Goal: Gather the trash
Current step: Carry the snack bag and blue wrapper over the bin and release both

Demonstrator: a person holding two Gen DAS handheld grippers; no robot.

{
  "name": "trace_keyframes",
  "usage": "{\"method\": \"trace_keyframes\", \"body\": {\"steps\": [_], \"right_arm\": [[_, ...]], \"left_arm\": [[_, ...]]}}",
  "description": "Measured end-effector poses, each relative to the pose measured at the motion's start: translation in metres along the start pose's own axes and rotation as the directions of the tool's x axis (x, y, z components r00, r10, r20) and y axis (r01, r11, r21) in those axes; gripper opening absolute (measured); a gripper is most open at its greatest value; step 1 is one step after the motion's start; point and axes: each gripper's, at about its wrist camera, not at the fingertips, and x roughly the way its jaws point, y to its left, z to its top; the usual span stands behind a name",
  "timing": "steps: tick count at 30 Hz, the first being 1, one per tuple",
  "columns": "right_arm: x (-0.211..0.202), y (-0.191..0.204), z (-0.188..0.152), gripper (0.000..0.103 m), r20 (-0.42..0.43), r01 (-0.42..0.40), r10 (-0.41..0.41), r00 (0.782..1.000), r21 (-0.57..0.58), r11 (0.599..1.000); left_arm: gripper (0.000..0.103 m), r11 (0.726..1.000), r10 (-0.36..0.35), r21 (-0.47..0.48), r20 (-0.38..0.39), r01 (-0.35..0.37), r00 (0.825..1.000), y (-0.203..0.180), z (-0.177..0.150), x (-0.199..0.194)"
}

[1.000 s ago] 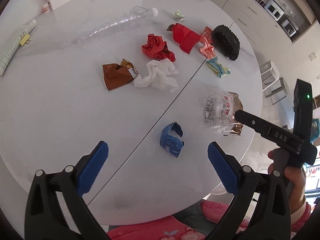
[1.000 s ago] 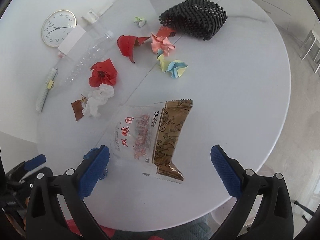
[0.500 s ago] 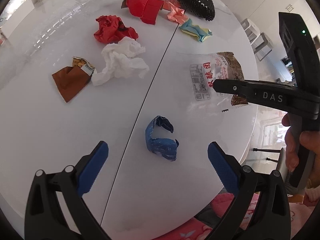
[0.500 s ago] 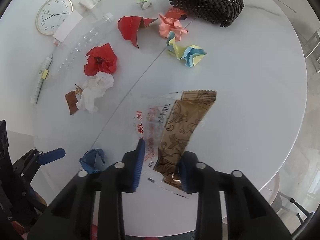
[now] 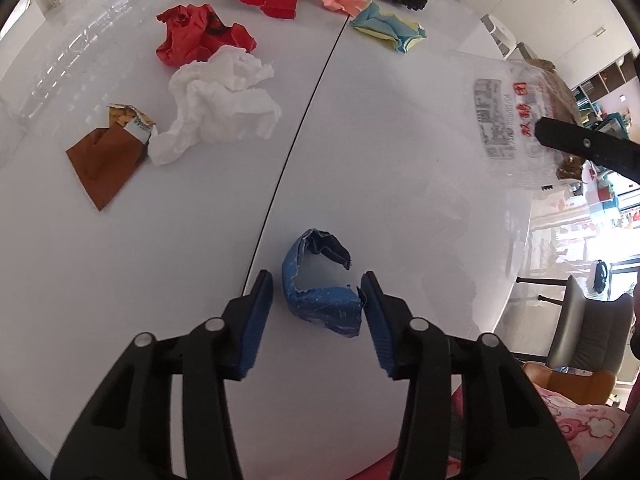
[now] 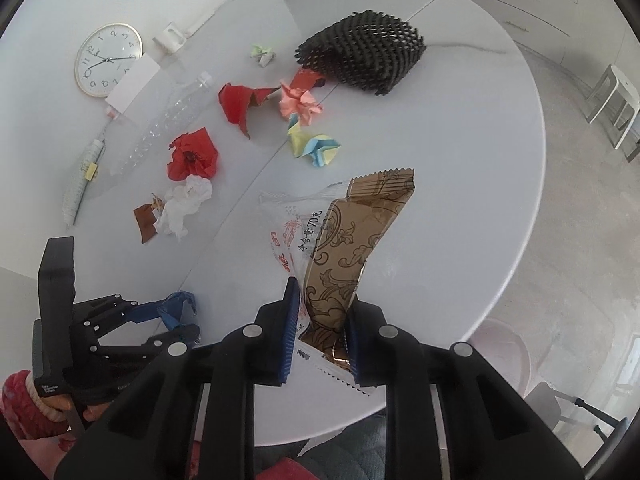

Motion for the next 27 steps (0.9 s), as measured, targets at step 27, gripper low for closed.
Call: {"method": "trace_keyframes", "body": {"steps": [27], "right_arm": [[-0.003,-0.168,-0.143,0.022,-0.173,0.163,-0.134,0.976,0.169,0.972]], "left_arm": [[0.032,0.991,0.03,0.125,0.069,-0.038,0.997,-0.128,0.017,-0.026]]}}
